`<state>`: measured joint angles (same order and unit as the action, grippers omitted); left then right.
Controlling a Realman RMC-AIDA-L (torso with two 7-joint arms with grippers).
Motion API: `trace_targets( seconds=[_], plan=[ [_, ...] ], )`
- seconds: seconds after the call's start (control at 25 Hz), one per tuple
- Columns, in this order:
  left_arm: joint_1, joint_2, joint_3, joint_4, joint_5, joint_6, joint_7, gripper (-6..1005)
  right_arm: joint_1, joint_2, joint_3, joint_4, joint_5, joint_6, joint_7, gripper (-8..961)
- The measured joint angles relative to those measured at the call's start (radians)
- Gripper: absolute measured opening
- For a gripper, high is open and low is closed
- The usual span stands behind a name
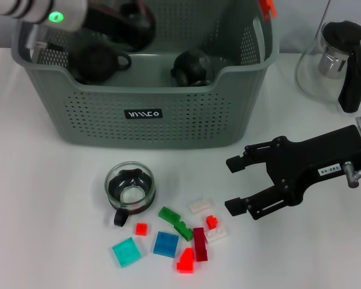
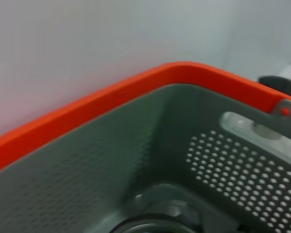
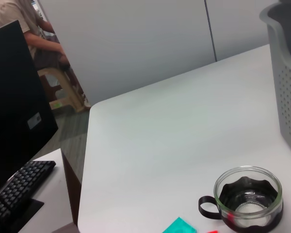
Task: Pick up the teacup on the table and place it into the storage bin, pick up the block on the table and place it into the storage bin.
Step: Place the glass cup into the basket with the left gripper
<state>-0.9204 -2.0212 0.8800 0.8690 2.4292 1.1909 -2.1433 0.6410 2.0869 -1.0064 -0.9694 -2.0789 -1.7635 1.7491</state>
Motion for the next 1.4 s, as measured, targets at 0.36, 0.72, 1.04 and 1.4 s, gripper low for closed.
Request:
trace_targets(
  seconds=[0.36, 0.72, 1.04, 1.4],
  plan=[
    [-0.015, -0.036, 0.089, -0.023, 0.002, -0.046, 0.0, 48, 0.0, 0.003, 0.0, 0.0, -0.028, -0.001, -0.006, 940],
    [-0.02, -0.045, 0.114, -0.029, 0.002, -0.073, -0.001, 50, -0.007, 0.004, 0.0, 0.004, -0.033, 0.0, -0.007, 940],
    [-0.022, -0.048, 0.145, -0.063, 0.003, -0.135, -0.001, 53, -0.007, 0.005, 0.0, 0.006, -0.033, 0.001, -0.006, 941],
    [-0.024, -0.048, 0.181, -0.103, 0.004, -0.213, -0.001, 56, -0.008, 0.008, 0.0, 0.008, -0.033, 0.002, -0.007, 942]
  ],
)
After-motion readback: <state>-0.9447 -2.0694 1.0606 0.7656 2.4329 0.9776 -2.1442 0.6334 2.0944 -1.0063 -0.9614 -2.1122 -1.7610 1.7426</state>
